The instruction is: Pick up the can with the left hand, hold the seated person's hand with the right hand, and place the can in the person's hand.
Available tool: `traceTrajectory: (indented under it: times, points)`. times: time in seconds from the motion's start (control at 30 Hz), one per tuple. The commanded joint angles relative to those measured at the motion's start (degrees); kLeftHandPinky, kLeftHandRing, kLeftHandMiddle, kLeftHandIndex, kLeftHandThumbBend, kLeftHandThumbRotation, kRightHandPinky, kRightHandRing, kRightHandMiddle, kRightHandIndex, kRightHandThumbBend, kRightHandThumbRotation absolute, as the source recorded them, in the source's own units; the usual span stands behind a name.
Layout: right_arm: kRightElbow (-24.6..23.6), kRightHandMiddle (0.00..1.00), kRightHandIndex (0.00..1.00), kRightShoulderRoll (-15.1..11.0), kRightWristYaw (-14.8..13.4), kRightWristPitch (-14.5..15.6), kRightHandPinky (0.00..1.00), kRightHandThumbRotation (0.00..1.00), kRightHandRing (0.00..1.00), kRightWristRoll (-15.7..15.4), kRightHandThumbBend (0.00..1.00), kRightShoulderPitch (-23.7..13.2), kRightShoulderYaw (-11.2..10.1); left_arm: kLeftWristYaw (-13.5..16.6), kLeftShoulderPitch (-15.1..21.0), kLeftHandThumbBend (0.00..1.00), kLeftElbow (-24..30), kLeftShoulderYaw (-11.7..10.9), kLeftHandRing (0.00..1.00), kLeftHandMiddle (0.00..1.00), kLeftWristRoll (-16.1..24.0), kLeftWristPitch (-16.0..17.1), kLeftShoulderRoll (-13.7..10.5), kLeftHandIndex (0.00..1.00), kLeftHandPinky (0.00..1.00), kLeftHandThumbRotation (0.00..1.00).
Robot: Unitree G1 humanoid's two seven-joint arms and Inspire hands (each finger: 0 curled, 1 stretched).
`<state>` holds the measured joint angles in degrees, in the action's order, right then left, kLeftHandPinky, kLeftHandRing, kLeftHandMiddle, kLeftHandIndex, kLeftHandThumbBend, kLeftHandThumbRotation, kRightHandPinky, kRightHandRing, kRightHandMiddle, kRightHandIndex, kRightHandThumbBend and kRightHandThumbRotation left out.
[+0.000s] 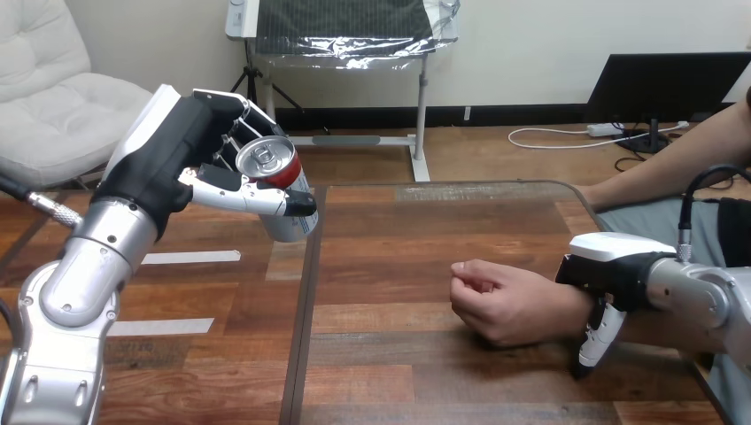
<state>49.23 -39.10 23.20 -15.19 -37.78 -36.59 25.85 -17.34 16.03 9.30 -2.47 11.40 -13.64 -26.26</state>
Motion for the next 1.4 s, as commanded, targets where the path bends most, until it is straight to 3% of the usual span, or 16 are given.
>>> traceTrajectory:
  times: [0.0,0.13,0.43,0.73,1.13,1.37]
  points:
    - [1.6,0.57,0.41,-1.8,0.1,-0.8,0.50,0.00,0.58,2.4,0.90,2.4,-2.0,1.3,5.2,0.80,-0.7,-1.3,0.33,0.38,-0.8,1.9,-0.2,0.39,0.28,0.00]
    - [1.3,0.57,0.42,-2.0,0.4,-0.4,0.50,0.00,0.57,3.4,0.89,1.8,-2.8,1.8,5.5,0.80,-2.1,-1.1,0.33,0.37,-1.1,2.2,0.6,0.39,0.28,0.00]
    - [-0.7,0.50,0.45,-2.8,0.9,-0.3,0.34,0.00,0.43,5.8,0.87,0.8,-4.9,3.5,6.4,0.81,-5.6,0.2,0.32,0.37,-0.3,3.4,1.9,0.39,0.28,0.00]
    - [-4.2,0.54,0.45,-3.3,2.5,1.8,0.37,0.00,0.48,7.7,0.86,-0.2,-6.7,5.4,7.6,0.82,-10.0,1.9,0.32,0.38,0.7,5.9,3.5,0.40,0.27,0.00]
    - [-7.9,0.45,0.44,-3.5,3.5,2.7,0.30,0.00,0.39,9.0,0.86,-1.3,-8.5,6.8,9.9,0.80,-16.5,3.8,0.36,0.40,0.7,8.3,6.1,0.41,0.30,0.00]
    - [-10.9,0.52,0.46,-3.2,4.5,5.0,0.37,0.00,0.47,8.9,0.86,-1.5,-9.0,7.8,11.7,0.80,-20.8,4.9,0.36,0.40,1.1,10.0,7.7,0.41,0.30,0.00]
